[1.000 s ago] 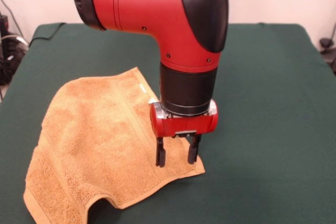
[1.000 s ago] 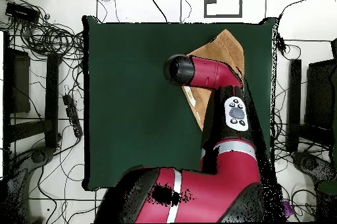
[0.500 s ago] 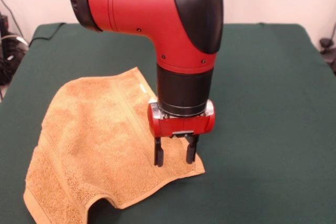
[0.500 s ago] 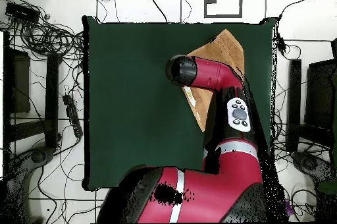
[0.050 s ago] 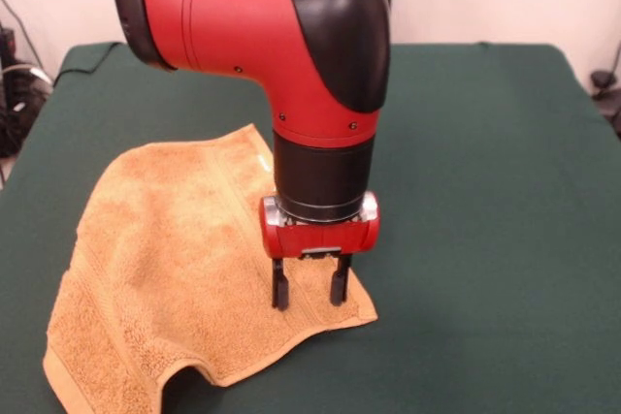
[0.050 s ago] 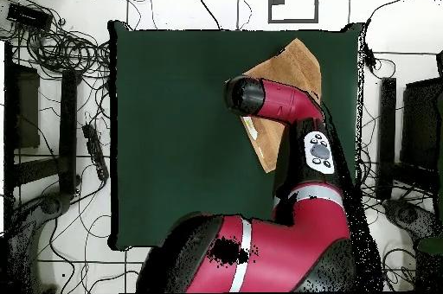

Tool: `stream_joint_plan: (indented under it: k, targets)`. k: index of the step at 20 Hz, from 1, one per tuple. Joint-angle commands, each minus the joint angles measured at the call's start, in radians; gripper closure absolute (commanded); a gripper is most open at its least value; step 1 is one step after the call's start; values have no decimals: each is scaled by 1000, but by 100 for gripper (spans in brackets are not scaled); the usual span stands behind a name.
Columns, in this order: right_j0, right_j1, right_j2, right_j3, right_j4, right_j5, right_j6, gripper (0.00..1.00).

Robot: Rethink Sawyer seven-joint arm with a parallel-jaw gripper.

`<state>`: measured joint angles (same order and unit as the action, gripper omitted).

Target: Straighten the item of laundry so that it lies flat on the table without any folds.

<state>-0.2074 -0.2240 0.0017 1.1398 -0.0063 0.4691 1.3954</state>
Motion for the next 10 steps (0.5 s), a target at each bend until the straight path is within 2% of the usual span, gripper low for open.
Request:
stream_joint_plan:
  k: [1, 10]
  targets:
    - [10, 73, 102, 138, 38, -56, 222, 0]
    - [19, 70, 89, 146, 47, -57, 225, 0]
